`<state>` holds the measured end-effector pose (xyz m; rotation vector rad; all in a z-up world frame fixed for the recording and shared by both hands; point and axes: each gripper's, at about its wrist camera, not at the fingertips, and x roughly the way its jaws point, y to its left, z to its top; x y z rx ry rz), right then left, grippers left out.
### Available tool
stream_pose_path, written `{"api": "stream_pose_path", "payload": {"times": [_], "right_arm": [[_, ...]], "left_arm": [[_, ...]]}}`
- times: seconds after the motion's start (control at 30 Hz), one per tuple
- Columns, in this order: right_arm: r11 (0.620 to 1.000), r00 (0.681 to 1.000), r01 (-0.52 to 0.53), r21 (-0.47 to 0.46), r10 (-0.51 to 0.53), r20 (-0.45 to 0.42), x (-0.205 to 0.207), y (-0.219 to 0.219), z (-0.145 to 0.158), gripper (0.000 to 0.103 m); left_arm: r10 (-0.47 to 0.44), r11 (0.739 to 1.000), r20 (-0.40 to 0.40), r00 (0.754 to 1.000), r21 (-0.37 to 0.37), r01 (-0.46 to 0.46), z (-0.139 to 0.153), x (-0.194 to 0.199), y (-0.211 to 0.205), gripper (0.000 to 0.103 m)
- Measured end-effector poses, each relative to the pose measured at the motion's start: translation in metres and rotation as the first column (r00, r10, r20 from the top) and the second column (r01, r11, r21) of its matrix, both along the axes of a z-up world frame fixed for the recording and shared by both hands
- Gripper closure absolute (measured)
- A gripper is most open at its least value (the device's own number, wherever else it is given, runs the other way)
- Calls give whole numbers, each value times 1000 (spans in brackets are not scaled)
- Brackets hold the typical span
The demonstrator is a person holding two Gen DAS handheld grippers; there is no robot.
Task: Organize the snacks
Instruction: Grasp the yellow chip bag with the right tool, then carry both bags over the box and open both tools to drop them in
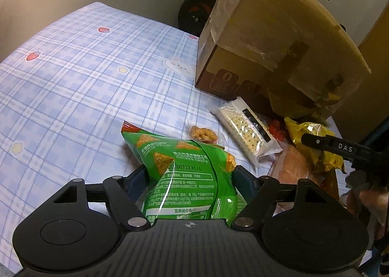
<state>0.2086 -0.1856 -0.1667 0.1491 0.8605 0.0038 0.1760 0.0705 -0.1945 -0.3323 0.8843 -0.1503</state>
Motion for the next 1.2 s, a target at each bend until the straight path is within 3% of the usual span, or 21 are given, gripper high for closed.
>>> {"api": "stream_pose_path", "payload": {"times": [0.07,0.2,0.8,1.2], "right_arm": [[1000,1000,7,4,-7,7,-5,-1,5,16],[999,999,12,32,-13,38,-23,-9,16,21],[997,997,-19,70,13,82,-80,-8,47,23],[997,963,-19,75,-2,270,-89,-16,109,23]], "left_arm": [[0,1000,6,1000,4,0,1,-2,-1,27],[-7,1000,22,1000,9,7,6,-9,-5,28],[-35,999,140,989,5,35,47,-43,-11,28],[-85,996,295,952,58,71,106,-34,-14,28]]}}
